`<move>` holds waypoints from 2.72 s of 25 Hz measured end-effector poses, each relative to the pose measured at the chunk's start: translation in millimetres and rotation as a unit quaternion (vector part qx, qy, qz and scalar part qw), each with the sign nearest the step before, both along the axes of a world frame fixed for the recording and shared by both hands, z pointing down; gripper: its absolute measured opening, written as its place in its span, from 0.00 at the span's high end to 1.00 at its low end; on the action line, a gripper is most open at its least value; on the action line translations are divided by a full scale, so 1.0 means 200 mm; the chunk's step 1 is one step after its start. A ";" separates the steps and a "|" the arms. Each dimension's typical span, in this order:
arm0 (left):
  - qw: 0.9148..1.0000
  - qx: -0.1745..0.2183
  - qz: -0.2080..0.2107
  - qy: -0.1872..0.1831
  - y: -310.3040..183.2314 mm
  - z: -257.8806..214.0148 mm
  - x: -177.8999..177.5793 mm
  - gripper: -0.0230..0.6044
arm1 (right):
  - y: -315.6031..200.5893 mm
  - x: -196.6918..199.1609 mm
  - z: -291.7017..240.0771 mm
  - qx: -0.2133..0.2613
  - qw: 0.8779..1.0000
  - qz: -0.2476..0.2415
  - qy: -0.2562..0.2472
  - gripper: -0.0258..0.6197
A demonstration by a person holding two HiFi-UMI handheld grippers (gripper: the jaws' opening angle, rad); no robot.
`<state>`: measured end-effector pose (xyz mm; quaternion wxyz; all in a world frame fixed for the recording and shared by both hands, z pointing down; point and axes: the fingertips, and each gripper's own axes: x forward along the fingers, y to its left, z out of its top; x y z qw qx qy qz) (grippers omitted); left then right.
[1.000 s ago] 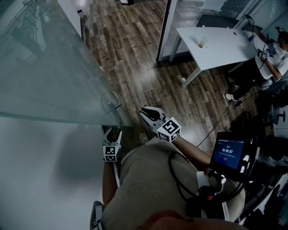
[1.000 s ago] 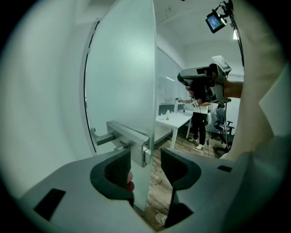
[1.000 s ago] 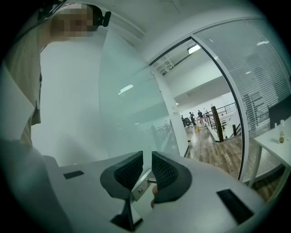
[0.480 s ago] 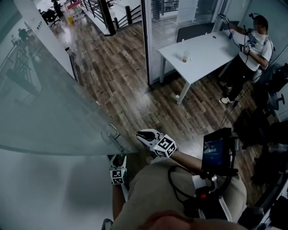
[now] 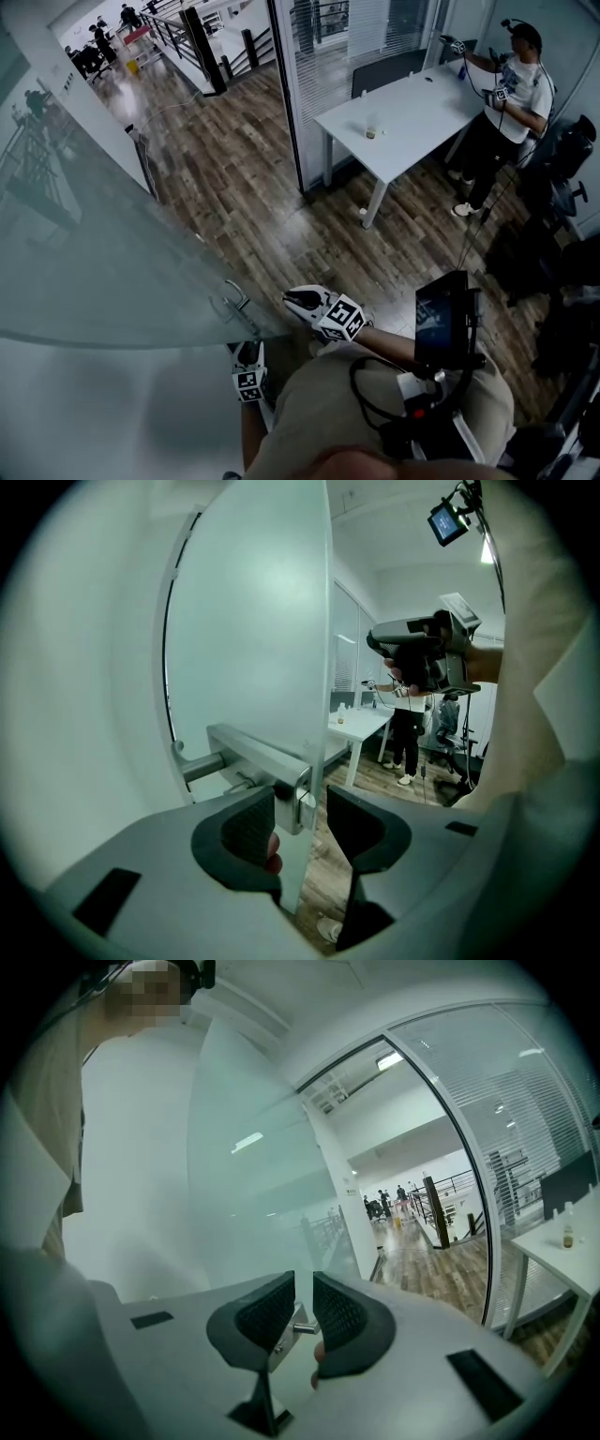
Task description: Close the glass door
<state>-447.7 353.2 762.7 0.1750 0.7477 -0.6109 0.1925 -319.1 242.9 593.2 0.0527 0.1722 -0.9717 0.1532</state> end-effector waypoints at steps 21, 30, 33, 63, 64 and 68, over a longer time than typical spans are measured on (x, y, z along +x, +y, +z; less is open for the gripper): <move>1.000 -0.001 0.015 -0.020 -0.09 0.01 0.08 0.72 | -0.06 0.08 0.00 0.007 1.000 0.021 -0.015 0.86; 1.000 -0.003 0.009 -0.016 -0.18 -0.02 0.16 0.72 | -0.18 0.24 0.00 -0.003 0.999 0.042 -0.023 0.86; 1.000 -0.006 0.004 -0.016 -0.22 -0.04 0.21 0.72 | -0.23 0.32 0.00 -0.009 0.999 0.045 -0.022 0.86; 0.995 -0.021 -0.094 -0.022 -0.75 -0.09 0.57 0.73 | -0.88 0.99 -0.11 0.007 0.998 0.043 -0.044 0.86; 0.995 -0.021 -0.095 -0.019 -0.77 -0.09 0.58 0.73 | -0.89 1.01 -0.11 0.008 0.998 0.044 -0.044 0.86; 0.995 -0.017 -0.099 -0.022 -0.86 -0.10 0.64 0.73 | -0.93 1.11 -0.10 0.009 0.998 0.047 -0.041 0.86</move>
